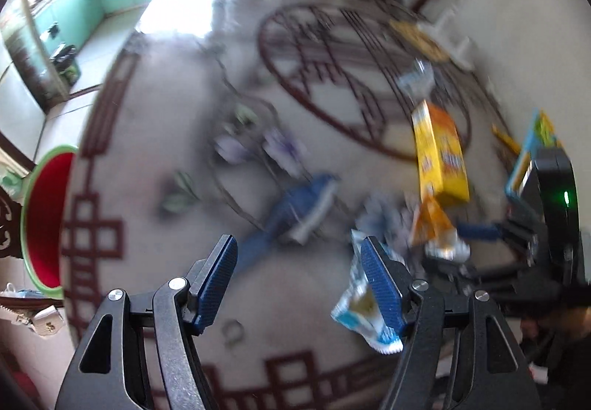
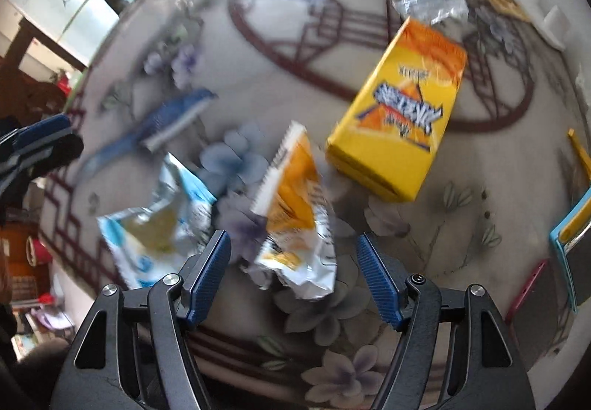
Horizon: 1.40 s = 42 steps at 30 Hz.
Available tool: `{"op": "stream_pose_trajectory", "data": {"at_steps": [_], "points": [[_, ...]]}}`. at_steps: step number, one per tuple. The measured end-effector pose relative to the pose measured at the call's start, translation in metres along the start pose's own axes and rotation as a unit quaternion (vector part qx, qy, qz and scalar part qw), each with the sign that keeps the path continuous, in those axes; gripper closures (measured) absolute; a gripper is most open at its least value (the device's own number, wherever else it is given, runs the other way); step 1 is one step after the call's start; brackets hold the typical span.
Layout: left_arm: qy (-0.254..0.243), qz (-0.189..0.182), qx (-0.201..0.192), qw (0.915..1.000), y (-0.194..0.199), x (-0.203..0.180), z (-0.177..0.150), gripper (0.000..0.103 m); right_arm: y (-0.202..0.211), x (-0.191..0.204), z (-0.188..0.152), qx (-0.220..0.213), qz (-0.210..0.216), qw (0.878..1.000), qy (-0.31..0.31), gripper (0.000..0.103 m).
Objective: Collect trash
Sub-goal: 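Grasp the white snack wrapper with the left tool while the right tool grasps the orange wrapper, then carry both wrappers over the red bucket and open both tools to drop them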
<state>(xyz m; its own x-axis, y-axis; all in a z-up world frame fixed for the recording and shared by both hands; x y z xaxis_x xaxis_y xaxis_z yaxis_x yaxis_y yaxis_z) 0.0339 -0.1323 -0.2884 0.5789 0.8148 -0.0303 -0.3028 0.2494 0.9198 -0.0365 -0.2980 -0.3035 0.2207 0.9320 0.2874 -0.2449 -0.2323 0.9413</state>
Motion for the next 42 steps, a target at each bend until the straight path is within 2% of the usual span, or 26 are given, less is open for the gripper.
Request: {"op": "stream_pose_trajectory", "data": {"at_steps": [1,3,9,13,17,19,20,21,27,35,42], "points": [[-0.007,0.001,0.005,1.0,-0.003,-0.004,-0.005,0.034,-0.003,0.0,-0.002,0.002,0.004,1.0,0.004,0.058],[-0.017,0.001,0.018,0.9997,-0.008,-0.013,-0.016,0.034,-0.008,-0.003,-0.005,0.011,0.01,1.0,0.006,0.069],[-0.006,-0.008,0.05,0.9987,-0.025,-0.028,-0.031,0.034,0.007,-0.012,-0.002,-0.019,0.018,1.0,0.005,0.073],[0.001,-0.031,0.061,0.9977,-0.029,-0.04,-0.038,0.034,0.024,-0.013,0.004,-0.048,0.022,0.999,0.009,0.08],[0.005,-0.047,0.082,0.9956,-0.037,-0.051,-0.048,0.035,0.038,-0.01,0.013,-0.068,0.023,0.997,0.02,0.08],[0.006,-0.052,0.082,0.9953,-0.039,-0.055,-0.049,0.054,0.042,-0.007,0.018,-0.075,0.022,0.997,0.023,0.08],[0.005,-0.051,0.082,0.9953,-0.039,-0.056,-0.048,0.073,0.043,-0.006,0.019,-0.077,0.023,0.996,0.024,0.08],[0.006,-0.051,0.081,0.9954,-0.039,-0.056,-0.047,0.08,0.044,-0.005,0.023,-0.079,0.025,0.996,0.026,0.08],[0.039,-0.04,0.045,0.9974,-0.028,-0.04,-0.03,0.092,0.046,0.008,0.037,-0.089,0.029,0.995,0.037,0.08],[0.088,-0.014,-0.021,0.9957,0.006,0.002,0.012,0.093,0.055,0.026,0.061,-0.113,0.035,0.992,0.05,0.08],[0.13,0.04,-0.066,0.9884,0.03,0.048,0.047,0.093,0.075,0.042,0.086,-0.149,0.034,0.987,0.057,0.08]]}}
Point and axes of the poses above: each gripper's, at about its wrist camera, not at the fingertips, and y roughly against the way its jaws point, x to its left, z to its top, the point moved 8 cm from there along -y, roughly the way its jaws point, and after that the axes turned 11 degrees about z, right-handed, at the moved point
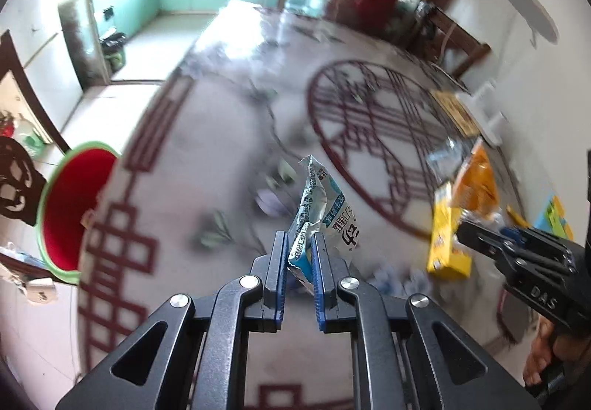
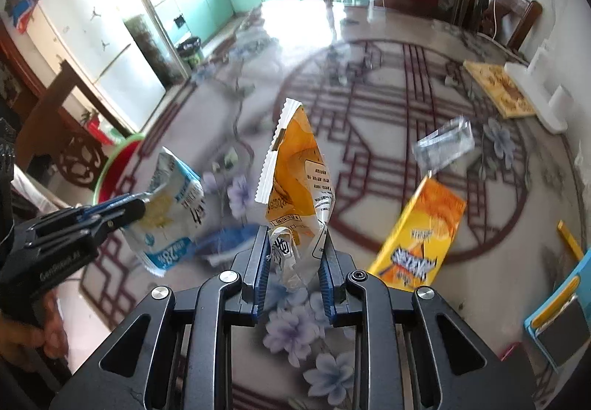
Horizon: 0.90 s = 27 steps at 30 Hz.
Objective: Collect trash
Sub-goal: 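Carry both wrappers over the red bucket and open both tools to drop them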
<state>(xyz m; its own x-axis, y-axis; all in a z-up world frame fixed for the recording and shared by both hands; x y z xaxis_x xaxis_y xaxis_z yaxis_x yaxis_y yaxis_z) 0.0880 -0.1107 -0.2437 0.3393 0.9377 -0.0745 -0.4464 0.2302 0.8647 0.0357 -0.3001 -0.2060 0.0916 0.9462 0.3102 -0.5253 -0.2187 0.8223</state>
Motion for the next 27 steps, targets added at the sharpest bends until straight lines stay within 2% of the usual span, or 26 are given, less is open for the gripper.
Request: {"op": "stream_pose_trajectory", "data": {"at_steps": [7,27], "points": [[0.003,0.008,-0.023,0.9997,0.014,0.013,0.022,0.093,0.006,0.015,0.019,-0.019,0.001,1.0,0.009,0.08],[0.001,-0.005,-0.041,0.9992,0.029,0.044,0.047,0.093,0.001,0.047,0.043,-0.036,-0.016,0.999,0.006,0.08]]}}
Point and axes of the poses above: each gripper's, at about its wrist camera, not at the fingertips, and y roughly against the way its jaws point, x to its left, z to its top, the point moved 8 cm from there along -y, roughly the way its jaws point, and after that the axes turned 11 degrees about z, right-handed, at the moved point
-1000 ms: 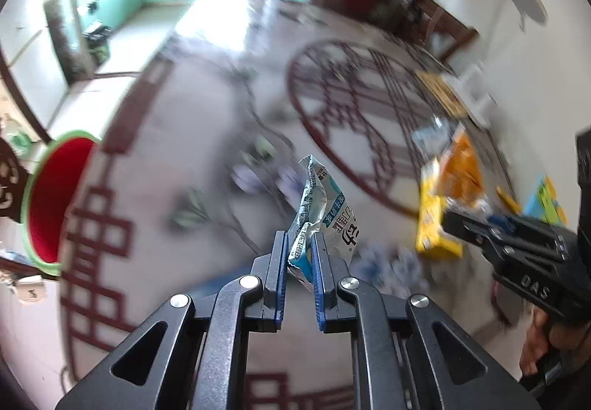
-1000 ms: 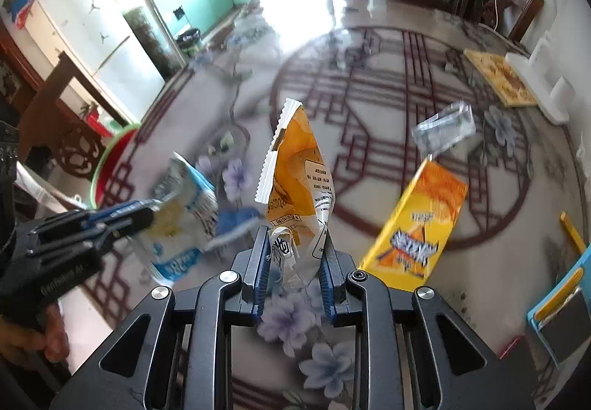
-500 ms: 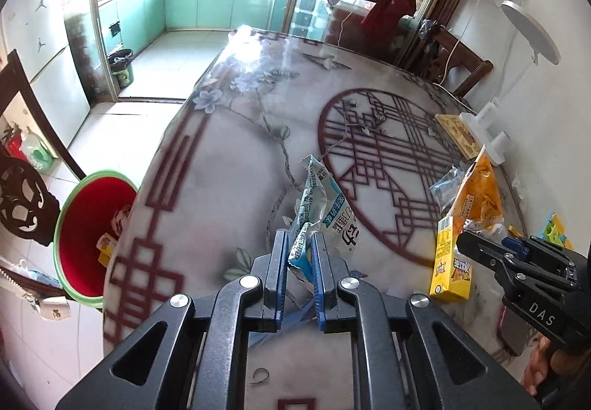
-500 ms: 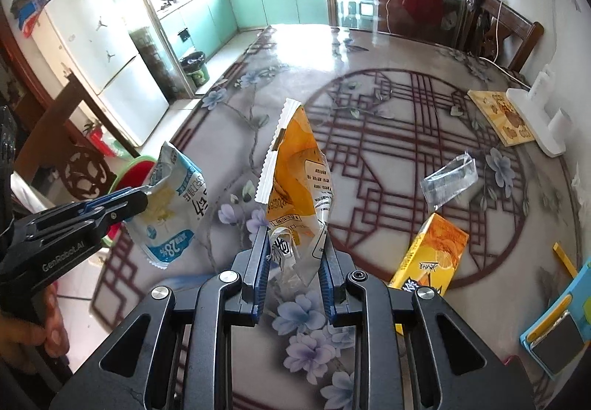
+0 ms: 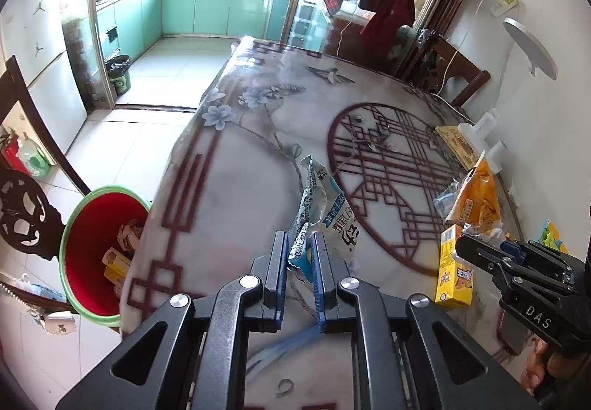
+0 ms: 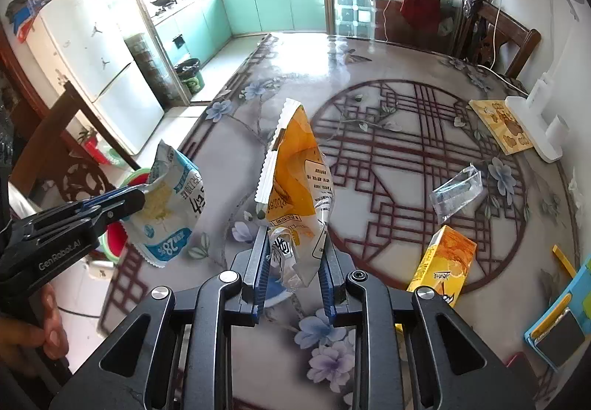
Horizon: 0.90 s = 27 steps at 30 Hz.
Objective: Collect trash
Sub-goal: 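Carry both wrappers over the red bucket and open both tools to drop them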
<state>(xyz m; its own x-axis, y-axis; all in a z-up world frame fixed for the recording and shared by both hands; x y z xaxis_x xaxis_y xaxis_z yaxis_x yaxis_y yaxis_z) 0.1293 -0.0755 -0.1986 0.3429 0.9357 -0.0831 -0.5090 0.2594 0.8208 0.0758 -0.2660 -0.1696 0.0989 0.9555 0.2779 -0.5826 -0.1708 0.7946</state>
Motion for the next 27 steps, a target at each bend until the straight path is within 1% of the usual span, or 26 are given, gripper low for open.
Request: {"op": "stream_pose_trajectory", "data": {"at_steps": [11,16,21,27], "points": [[0.02,0.012,0.006,0.9997,-0.009,0.048,0.006,0.093,-0.019,0.032,0.009,0.008,0.006,1.0,0.012,0.08],[0.033,0.019,0.009,0.9992,-0.015,0.075,0.007,0.093,-0.032,0.054,0.015,0.014,0.012,1.0,0.024,0.08],[0.052,0.033,0.016,0.998,-0.021,0.112,0.005,0.093,-0.05,0.08,0.02,0.024,0.022,0.999,0.037,0.08],[0.079,0.053,0.024,0.9952,-0.029,0.165,0.001,0.093,-0.075,0.116,0.027,0.037,0.037,0.997,0.056,0.08]]}}
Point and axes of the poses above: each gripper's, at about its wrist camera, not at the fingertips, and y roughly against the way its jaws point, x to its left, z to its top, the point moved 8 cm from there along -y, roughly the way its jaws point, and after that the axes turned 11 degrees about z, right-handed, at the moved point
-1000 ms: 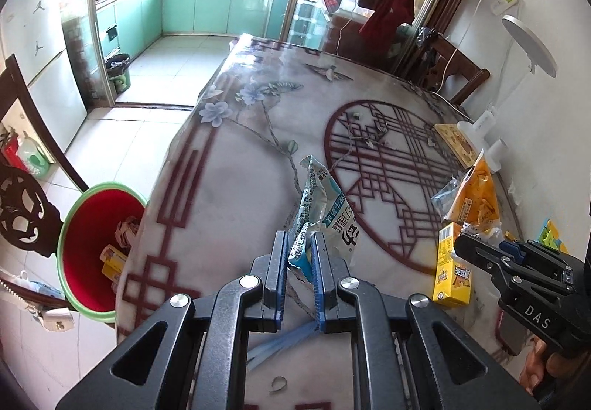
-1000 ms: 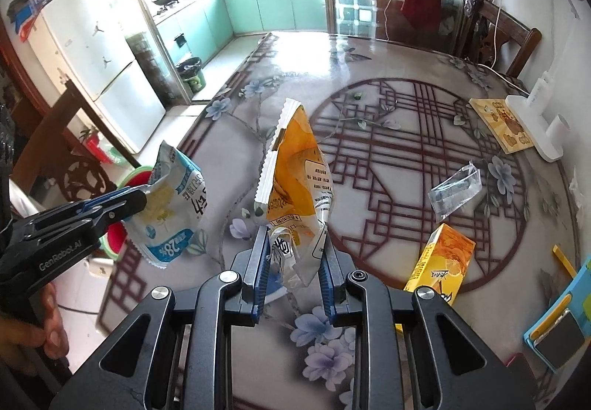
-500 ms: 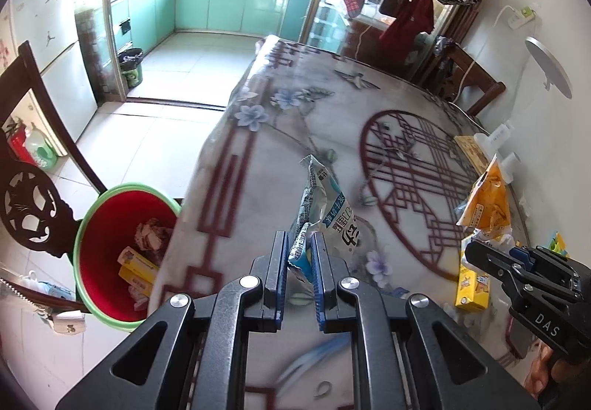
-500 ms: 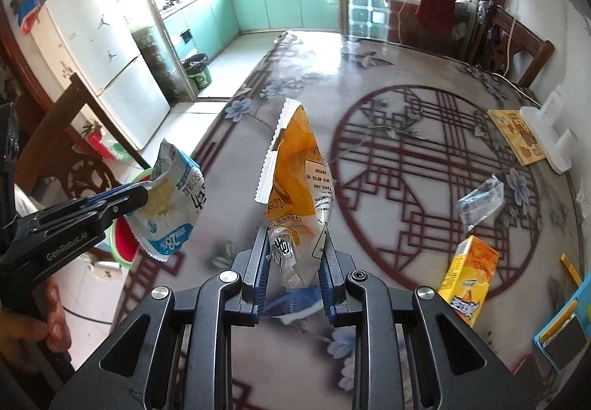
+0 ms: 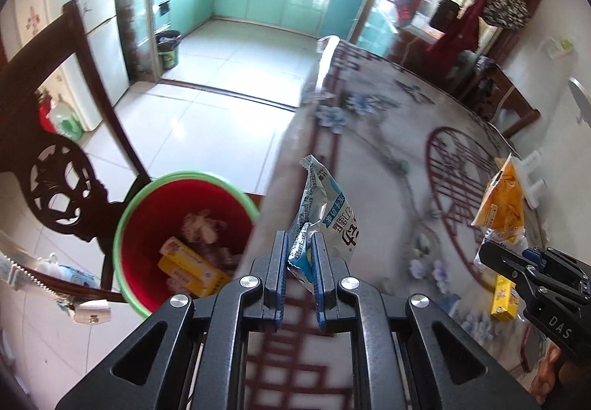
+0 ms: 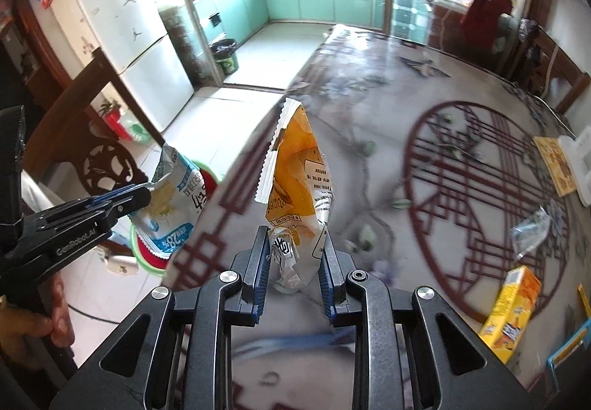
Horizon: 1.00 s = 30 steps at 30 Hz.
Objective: Collect trash
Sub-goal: 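Carry both wrappers over the red bucket and open both tools to drop them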
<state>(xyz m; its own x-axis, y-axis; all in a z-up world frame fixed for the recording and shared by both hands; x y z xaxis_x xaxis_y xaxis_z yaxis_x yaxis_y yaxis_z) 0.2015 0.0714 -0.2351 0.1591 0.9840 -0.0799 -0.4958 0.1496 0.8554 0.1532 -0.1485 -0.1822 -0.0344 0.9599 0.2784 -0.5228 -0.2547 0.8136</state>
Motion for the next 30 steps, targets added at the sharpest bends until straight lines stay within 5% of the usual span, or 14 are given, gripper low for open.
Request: {"op": "stream_pose_trajectory", "data": {"at_steps": [13,30], "points": [[0.051,0.038,0.027,0.9976,-0.038,0.099,0.008,0.093,-0.061,0.063,0.019,0.042,0.029,0.998,0.038,0.08],[0.067,0.05,0.054,0.9951,-0.069,0.148,0.015,0.093,-0.109,0.119,0.033,0.082,0.047,0.992,0.083,0.08]]}}
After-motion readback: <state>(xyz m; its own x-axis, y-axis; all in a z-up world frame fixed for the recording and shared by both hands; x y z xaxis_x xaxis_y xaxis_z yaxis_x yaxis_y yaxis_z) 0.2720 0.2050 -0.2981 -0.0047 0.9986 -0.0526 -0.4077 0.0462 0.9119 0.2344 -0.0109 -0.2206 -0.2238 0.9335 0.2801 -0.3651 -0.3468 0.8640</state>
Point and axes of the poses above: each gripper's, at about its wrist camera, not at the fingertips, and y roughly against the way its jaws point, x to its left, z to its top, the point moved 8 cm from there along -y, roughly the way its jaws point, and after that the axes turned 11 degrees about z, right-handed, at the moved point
